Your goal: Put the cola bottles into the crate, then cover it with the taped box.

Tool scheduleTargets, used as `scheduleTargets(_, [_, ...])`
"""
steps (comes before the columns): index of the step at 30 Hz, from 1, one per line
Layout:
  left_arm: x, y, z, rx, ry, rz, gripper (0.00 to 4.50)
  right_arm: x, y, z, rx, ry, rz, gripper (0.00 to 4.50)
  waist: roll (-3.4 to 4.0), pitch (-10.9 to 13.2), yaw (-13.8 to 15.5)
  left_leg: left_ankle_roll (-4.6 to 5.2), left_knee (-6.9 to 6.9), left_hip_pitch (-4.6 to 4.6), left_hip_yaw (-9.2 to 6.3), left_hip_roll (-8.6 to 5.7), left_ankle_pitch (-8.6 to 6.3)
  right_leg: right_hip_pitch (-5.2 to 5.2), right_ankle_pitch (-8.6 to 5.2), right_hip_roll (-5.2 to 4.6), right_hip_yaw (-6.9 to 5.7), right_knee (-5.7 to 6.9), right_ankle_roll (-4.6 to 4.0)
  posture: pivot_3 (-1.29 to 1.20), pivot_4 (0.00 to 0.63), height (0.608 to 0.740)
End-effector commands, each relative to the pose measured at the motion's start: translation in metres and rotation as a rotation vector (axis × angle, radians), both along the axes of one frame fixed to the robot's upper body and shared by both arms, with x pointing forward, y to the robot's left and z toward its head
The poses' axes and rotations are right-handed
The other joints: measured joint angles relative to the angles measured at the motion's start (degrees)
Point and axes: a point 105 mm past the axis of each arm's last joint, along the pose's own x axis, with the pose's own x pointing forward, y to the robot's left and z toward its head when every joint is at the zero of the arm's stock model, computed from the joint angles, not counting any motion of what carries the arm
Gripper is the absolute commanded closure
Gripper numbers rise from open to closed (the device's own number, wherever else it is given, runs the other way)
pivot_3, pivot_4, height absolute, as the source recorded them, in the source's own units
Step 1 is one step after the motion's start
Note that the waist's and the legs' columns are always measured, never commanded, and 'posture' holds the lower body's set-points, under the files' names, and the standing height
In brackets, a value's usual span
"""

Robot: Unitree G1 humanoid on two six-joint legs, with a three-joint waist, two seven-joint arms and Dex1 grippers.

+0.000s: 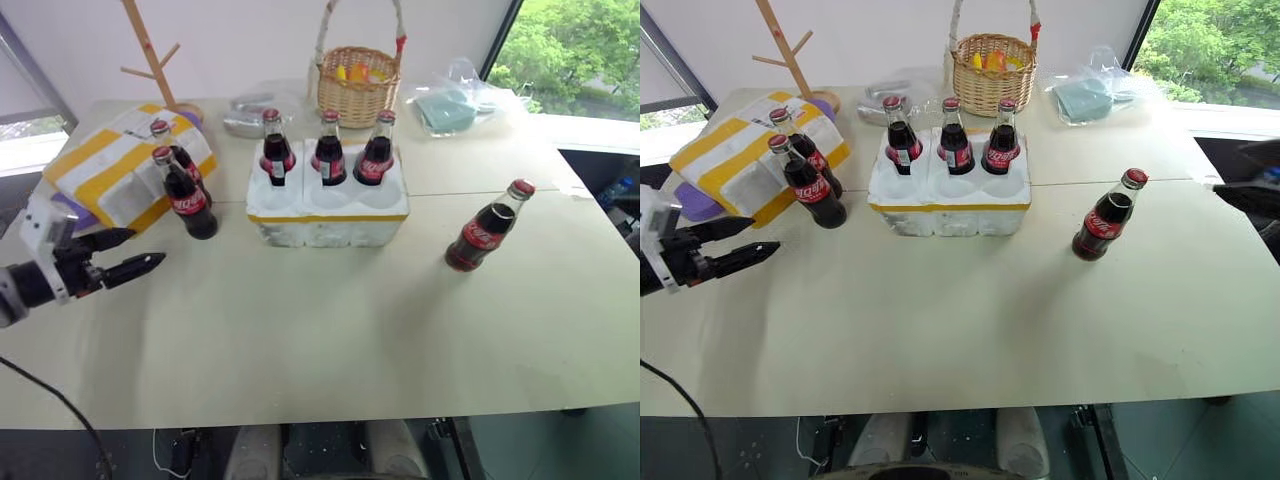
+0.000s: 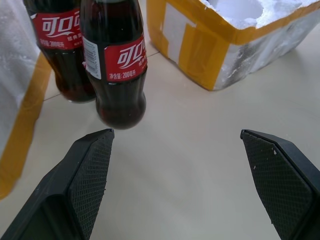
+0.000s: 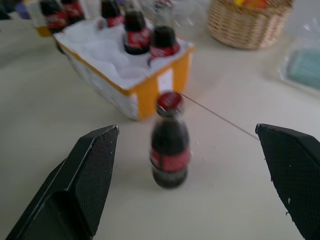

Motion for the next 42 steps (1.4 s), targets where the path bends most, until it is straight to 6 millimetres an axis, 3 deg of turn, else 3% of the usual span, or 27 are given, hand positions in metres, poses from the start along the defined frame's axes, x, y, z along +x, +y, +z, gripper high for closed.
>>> scheduleTargets(1, [0.013, -0.005, -0.001, 0.000, -0.045, 0.019, 0.23, -0.016, 0.041, 0.024, -0.003, -0.051, 0.149, 0.00, 0.00, 0.00, 0.16, 0.00, 0.00, -0.02, 0.00, 0.00, 0.00, -0.01, 0.00, 0.00, 0.00, 0.00, 0.00, 0.00, 0.150, 0.739])
scheduleTargets(6, [0.029, -0.015, -0.006, -0.026, -0.079, 0.039, 0.23, -0.026, 0.079, 0.029, 0.013, -0.077, 0.271, 0.00, -0.15, 0.00, 0.39, 0.00, 0.03, -0.06, -0.01, 0.00, 0.00, -0.03, 0.01, 0.00, 0.00, 0.01, 0.01, 0.00, 0.150, 0.739])
scheduleTargets(13, [0.045, -0.025, -0.003, -0.045, -0.123, 0.053, 0.23, -0.030, 0.099, 0.030, 0.014, -0.093, 0.331, 0.00, -0.19, 0.01, 0.43, 0.00, 0.05, -0.09, -0.01, -0.02, 0.00, -0.03, 0.02, -0.02, 0.00, 0.01, 0.02, 0.00, 0.150, 0.739])
scheduleTargets(29, [0.080, -0.041, 0.003, -0.036, -0.172, 0.049, 0.23, -0.019, 0.106, 0.023, 0.057, -0.093, 0.314, 0.00, -0.20, 0.00, 0.55, 0.01, 0.10, -0.09, -0.01, -0.03, 0.01, -0.04, 0.13, -0.01, 0.00, 0.09, 0.22, 0.00, 0.150, 0.739])
scheduleTargets(42, [0.074, -0.023, 0.003, -0.019, -0.164, 0.091, 0.23, -0.011, 0.101, 0.021, 0.076, -0.107, 0.256, 0.00, -0.20, 0.00, 0.27, 0.01, 0.11, -0.05, -0.02, -0.02, 0.01, -0.08, 0.14, -0.01, -0.01, 0.27, 0.25, 0.00, 0.150, 0.739])
